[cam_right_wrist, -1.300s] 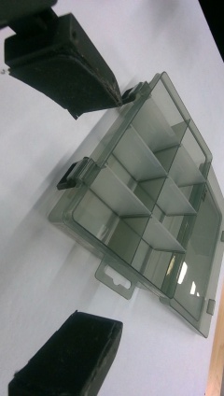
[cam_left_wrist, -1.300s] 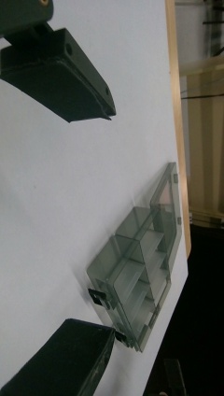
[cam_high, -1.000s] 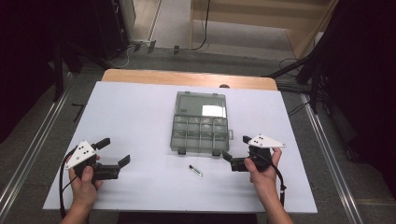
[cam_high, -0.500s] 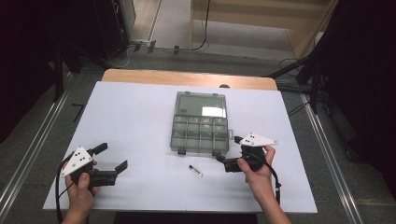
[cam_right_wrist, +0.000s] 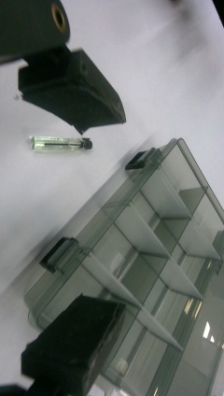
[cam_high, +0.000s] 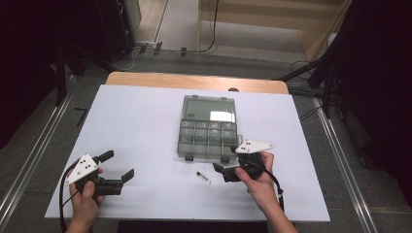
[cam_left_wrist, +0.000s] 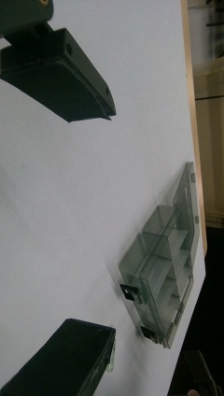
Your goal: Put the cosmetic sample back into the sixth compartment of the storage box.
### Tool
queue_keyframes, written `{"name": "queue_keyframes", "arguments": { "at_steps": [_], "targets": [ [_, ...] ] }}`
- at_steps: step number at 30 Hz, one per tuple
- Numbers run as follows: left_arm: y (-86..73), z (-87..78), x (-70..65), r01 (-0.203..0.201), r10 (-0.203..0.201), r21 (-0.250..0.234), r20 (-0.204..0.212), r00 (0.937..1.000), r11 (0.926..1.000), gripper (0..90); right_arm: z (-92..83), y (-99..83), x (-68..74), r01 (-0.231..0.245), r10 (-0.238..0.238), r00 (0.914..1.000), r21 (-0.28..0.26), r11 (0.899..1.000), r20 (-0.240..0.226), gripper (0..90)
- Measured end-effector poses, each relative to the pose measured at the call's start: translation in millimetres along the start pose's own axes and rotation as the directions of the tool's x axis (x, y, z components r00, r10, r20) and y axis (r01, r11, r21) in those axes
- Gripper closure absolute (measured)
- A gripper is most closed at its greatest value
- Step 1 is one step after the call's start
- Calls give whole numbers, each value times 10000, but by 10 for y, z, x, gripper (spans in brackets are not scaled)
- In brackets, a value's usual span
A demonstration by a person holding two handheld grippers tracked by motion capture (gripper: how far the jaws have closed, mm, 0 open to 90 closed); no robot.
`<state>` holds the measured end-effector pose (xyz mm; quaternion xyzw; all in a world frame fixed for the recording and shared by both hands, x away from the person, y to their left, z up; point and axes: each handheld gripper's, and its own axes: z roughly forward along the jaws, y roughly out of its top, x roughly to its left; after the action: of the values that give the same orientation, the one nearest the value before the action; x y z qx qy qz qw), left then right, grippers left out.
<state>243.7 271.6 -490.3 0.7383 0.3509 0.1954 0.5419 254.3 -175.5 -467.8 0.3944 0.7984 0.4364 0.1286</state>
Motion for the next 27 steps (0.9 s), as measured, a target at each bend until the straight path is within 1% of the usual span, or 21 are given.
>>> {"name": "queue_keyframes", "arguments": {
  "at_steps": [8,11,14,17,23,24,26,27],
  "targets": [
    [-7,-6,-4,16,-15,-53,88,10000,10000,0,112,30,112,285,-272,9992,454,9986,-303,132],
    [-6,-13,-6,47,-46,-69,98,9999,10000,0,155,31,152,392,-362,9981,597,9974,-503,133],
    [-9,-10,-11,11,-11,-27,103,9999,10000,0,186,30,199,478,-461,9985,629,9969,-296,160],
    [-16,-13,-9,-7,6,33,121,9999,10000,0,219,31,235,464,-437,9983,713,9964,-391,197],
    [-32,-48,0,47,-48,22,183,9998,10000,0,287,24,299,749,-693,9958,957,9926,-605,232],
    [-32,-49,0,75,-76,12,185,9998,10000,0,298,23,312,789,-730,9955,992,9919,-612,249],
    [-33,-47,1,92,-92,25,191,9998,10000,0,321,22,336,883,-837,9954,1062,9904,-466,286],
    [-33,-45,2,71,-72,41,194,9998,10000,0,333,23,352,858,-836,9962,1106,9902,-245,309]
  ]
}}
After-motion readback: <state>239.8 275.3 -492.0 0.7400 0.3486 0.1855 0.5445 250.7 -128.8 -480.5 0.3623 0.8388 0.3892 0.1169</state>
